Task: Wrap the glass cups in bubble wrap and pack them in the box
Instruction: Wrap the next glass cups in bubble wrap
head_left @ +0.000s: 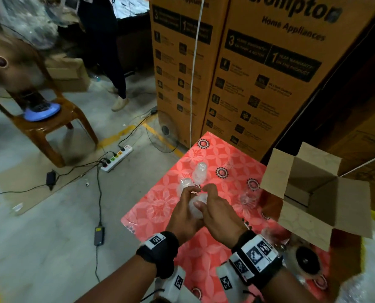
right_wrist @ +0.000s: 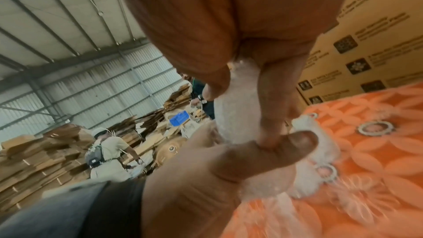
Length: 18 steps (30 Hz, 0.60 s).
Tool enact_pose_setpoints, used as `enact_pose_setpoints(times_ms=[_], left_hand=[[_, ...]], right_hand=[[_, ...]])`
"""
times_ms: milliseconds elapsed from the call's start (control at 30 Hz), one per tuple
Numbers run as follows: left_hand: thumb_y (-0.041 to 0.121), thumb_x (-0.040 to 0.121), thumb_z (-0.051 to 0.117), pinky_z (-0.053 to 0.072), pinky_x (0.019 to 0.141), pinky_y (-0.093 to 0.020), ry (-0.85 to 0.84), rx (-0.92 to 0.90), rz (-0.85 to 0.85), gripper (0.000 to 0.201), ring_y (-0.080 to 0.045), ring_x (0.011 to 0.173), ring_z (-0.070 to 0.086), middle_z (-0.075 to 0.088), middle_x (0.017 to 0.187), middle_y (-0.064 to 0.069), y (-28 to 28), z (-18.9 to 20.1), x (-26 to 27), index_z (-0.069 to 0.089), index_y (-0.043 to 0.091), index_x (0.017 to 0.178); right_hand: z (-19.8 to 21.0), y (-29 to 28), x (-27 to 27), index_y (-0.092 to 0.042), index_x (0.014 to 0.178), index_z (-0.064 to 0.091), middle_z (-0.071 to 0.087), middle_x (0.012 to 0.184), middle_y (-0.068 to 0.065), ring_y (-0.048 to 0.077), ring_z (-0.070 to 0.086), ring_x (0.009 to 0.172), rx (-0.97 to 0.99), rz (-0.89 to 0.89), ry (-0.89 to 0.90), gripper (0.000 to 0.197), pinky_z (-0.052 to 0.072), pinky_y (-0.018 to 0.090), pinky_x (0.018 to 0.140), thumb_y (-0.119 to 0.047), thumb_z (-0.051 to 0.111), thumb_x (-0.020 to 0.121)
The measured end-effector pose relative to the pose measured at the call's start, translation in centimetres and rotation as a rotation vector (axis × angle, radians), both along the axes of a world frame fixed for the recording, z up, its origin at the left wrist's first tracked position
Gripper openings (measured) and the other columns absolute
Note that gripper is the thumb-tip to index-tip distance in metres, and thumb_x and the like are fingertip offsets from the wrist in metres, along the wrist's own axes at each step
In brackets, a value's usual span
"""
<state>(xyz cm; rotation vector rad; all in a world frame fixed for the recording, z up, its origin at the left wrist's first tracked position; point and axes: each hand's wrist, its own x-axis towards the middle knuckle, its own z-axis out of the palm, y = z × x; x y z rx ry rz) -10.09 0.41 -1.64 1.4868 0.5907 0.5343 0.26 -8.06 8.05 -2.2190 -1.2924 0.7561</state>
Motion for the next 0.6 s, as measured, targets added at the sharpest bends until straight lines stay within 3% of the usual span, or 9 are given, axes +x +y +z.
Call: enact_pose_setpoints(times_ms=[67,133,200,267,333,400,467,533,600], left_hand=[[0.028,0.081,0.080,0.058,0.081,-0.043,0.033,0.041,0.018,0.059,-0.016,0.101,0.070,0.072,0.113,0.002,0.1,-1.2,-0.3,0.051,0.019,0.131],[0.045,0.086,0.083,0.056,0.092,-0.052,0.059,0.098,0.040,0.055,-0.020,0.114,0.068,0.069,0.122,0.000,0.3,-2.3,-0.7,0.056,0.026,0.129],[0.055,0.089,0.078,0.054,0.096,-0.055,0.078,0.118,0.042,0.054,-0.025,0.119,0.064,0.064,0.127,-0.001,0.6,-3.5,-0.9,0.054,0.032,0.131],[0.047,0.092,0.075,0.052,0.099,-0.057,0.112,0.139,0.043,0.051,-0.026,0.122,0.060,0.060,0.128,-0.003,0.9,-4.7,-0.9,0.050,0.032,0.134],[0.039,0.091,0.068,0.048,0.105,-0.052,0.124,0.171,0.029,0.050,-0.026,0.125,0.054,0.054,0.130,-0.002,1.0,-5.7,-1.1,0.045,0.033,0.136],[0.038,0.089,0.061,0.042,0.113,-0.041,0.147,0.211,-0.010,0.052,-0.024,0.130,0.045,0.043,0.132,-0.002,1.1,-6.6,-1.4,0.039,0.033,0.136],[0.027,0.090,0.055,0.042,0.114,-0.039,0.174,0.216,-0.049,0.048,-0.025,0.129,0.042,0.037,0.131,-0.006,1.2,-7.4,-1.6,0.036,0.033,0.133],[0.010,0.089,0.050,0.040,0.116,-0.036,0.204,0.267,-0.103,0.049,-0.029,0.128,0.040,0.032,0.131,-0.009,1.2,-8.2,-1.7,0.036,0.033,0.130],[0.002,0.086,0.051,0.031,0.119,-0.021,0.219,0.302,-0.146,0.057,-0.031,0.132,0.037,0.029,0.134,-0.009,1.3,-9.3,-2.0,0.034,0.033,0.132]], right_hand=[[-1.0,0.6,-0.1,-0.018,0.121,0.042,0.071,0.100,0.012,0.031,0.069,0.092,0.013,-0.075,0.030,0.022,0.050,0.038,0.072,-0.029,0.055,0.106],[-2.2,1.0,-0.1,-0.022,0.114,0.059,0.075,0.094,0.004,0.023,0.071,0.087,0.095,-0.157,0.011,0.018,0.055,0.037,0.074,-0.032,0.063,0.099],[-3.7,1.1,-0.2,-0.027,0.115,0.075,0.080,0.104,0.002,0.018,0.075,0.093,0.140,-0.147,-0.052,0.022,0.059,0.032,0.082,-0.031,0.066,0.094],[-5.3,1.1,-0.6,-0.024,0.127,0.076,0.072,0.133,0.010,0.024,0.073,0.114,0.088,-0.067,-0.123,0.037,0.059,0.032,0.095,-0.015,0.066,0.093],[-6.3,1.2,-1.0,-0.021,0.135,0.071,0.061,0.148,0.014,0.031,0.070,0.122,0.041,0.012,-0.142,0.056,0.059,0.040,0.100,-0.008,0.053,0.084],[-6.4,1.3,-1.4,-0.021,0.145,0.064,0.051,0.157,0.015,0.035,0.069,0.122,-0.023,0.067,-0.158,0.067,0.059,0.043,0.099,-0.016,0.040,0.082],[-6.4,1.4,-1.8,-0.020,0.153,0.053,0.043,0.164,0.014,0.037,0.067,0.124,-0.101,0.137,-0.170,0.070,0.056,0.041,0.100,-0.032,0.025,0.091],[-7.0,1.4,-2.0,-0.020,0.154,0.049,0.043,0.163,0.010,0.036,0.068,0.119,-0.159,0.164,-0.182,0.057,0.056,0.040,0.095,-0.034,0.032,0.101],[-8.4,1.3,-1.8,-0.024,0.149,0.054,0.052,0.156,0.004,0.033,0.070,0.112,-0.153,0.162,-0.214,0.051,0.058,0.038,0.089,-0.019,0.052,0.098]])
